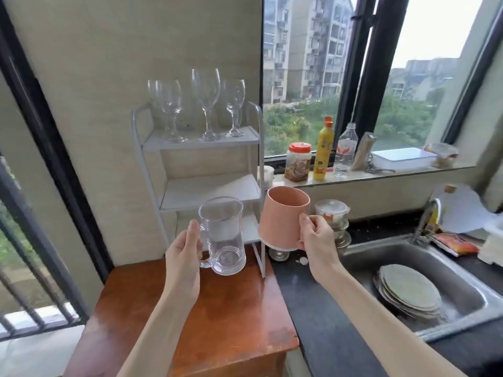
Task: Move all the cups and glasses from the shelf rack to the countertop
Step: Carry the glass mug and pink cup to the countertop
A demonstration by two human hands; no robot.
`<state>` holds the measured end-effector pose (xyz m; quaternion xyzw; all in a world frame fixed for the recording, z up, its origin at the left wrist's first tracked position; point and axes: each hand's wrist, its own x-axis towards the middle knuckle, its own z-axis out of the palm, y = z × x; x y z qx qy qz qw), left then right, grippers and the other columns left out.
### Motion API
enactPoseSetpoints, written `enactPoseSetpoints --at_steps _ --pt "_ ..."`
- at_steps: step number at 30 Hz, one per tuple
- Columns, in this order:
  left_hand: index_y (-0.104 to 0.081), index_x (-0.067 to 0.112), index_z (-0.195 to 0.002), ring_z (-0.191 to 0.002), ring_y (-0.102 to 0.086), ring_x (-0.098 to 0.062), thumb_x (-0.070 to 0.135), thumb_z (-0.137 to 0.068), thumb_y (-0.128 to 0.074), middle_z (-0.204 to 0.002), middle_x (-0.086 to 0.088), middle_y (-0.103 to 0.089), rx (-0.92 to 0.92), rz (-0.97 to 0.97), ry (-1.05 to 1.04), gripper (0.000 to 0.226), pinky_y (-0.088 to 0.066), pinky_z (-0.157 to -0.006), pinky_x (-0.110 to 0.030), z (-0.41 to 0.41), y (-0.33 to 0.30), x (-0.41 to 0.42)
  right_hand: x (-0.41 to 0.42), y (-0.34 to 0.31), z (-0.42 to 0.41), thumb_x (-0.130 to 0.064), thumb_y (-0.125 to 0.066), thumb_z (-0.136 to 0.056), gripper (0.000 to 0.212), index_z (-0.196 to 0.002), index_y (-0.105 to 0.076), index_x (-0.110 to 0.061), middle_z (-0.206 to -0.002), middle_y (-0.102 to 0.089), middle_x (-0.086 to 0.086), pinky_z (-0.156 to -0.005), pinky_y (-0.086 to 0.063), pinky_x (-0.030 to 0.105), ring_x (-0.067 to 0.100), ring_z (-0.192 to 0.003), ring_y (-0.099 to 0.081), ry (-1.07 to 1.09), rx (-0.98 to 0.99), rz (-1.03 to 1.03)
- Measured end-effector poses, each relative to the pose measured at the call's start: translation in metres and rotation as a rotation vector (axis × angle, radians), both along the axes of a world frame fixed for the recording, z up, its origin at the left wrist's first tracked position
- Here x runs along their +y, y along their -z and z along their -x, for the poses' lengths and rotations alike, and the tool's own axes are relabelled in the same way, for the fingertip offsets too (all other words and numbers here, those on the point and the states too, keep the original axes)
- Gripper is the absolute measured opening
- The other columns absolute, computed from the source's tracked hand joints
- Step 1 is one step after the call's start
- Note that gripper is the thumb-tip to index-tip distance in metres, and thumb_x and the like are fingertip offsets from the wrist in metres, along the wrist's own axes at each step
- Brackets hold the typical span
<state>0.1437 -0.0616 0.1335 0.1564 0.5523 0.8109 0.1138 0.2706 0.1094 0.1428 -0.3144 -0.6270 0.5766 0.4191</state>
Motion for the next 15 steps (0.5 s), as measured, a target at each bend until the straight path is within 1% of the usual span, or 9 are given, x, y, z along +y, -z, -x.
enactPoseSetpoints --at_steps 4,7,9,11,13,15 --pt "-0.039 0.022 -0.053 -0.046 -0.026 -0.006 0.036 -0.09 -0.053 -0.043 0.013 -0.03 -0.011 0.027 0.135 0.041 -0.021 -0.057 -0.028 -0.052 -0.008 0.034 0.018 -0.002 -0.083 -0.027 -0.044 -0.096 0.023 -0.078 -0.05 -0.015 -0.07 -0.05 -0.001 -0.069 -0.046 0.036 0.013 -0.068 -0.049 0.117 -0.008 -0.02" --pt "-0.042 0.02 -0.057 -0.038 -0.03 -0.002 0.031 -0.091 -0.053 -0.039 0.014 -0.033 -0.048 -0.01 0.237 0.037 -0.026 -0.05 -0.021 -0.108 -0.01 0.07 0.031 -0.002 -0.16 -0.026 -0.043 -0.096 0.022 -0.077 -0.05 -0.017 -0.068 -0.05 -0.004 -0.065 -0.045 0.033 0.011 -0.064 -0.049 0.226 -0.034 -0.067" --pt "-0.039 0.02 -0.057 -0.042 -0.028 -0.004 0.03 -0.091 -0.054 -0.039 0.015 -0.032 -0.053 -0.014 0.292 0.039 -0.021 -0.052 -0.024 -0.151 -0.007 0.093 0.04 0.0 -0.215 -0.028 -0.044 -0.096 0.022 -0.078 -0.051 -0.017 -0.069 -0.051 -0.005 -0.065 -0.045 0.031 0.011 -0.066 -0.05 0.305 -0.057 -0.083" --pt "-0.036 0.019 -0.056 -0.048 -0.024 -0.007 0.031 -0.091 -0.054 -0.04 0.013 -0.03 -0.049 -0.005 0.361 0.04 -0.019 -0.053 -0.026 -0.195 -0.001 0.113 0.048 0.002 -0.27 -0.029 -0.044 -0.096 0.02 -0.086 -0.053 -0.014 -0.073 -0.052 -0.004 -0.064 -0.044 0.029 0.01 -0.069 -0.051 0.361 -0.044 -0.054" --pt "-0.04 0.019 -0.056 -0.047 -0.026 -0.007 0.03 -0.09 -0.055 -0.041 0.013 -0.033 -0.069 0.002 0.423 0.039 -0.02 -0.052 -0.026 -0.242 0.006 0.132 0.053 0.002 -0.33 -0.028 -0.044 -0.096 0.019 -0.083 -0.05 -0.016 -0.07 -0.049 -0.005 -0.059 -0.039 0.026 0.01 -0.065 -0.047 0.407 -0.023 -0.022" --pt "-0.047 0.019 -0.059 -0.043 -0.03 -0.002 0.03 -0.09 -0.056 -0.04 0.015 -0.037 -0.12 0.014 0.498 0.034 -0.021 -0.051 -0.024 -0.299 0.014 0.151 0.055 0.003 -0.394 -0.028 -0.044 -0.096 0.019 -0.079 -0.049 -0.02 -0.067 -0.046 -0.006 -0.056 -0.036 0.025 0.009 -0.06 -0.044 0.464 -0.026 -0.011"
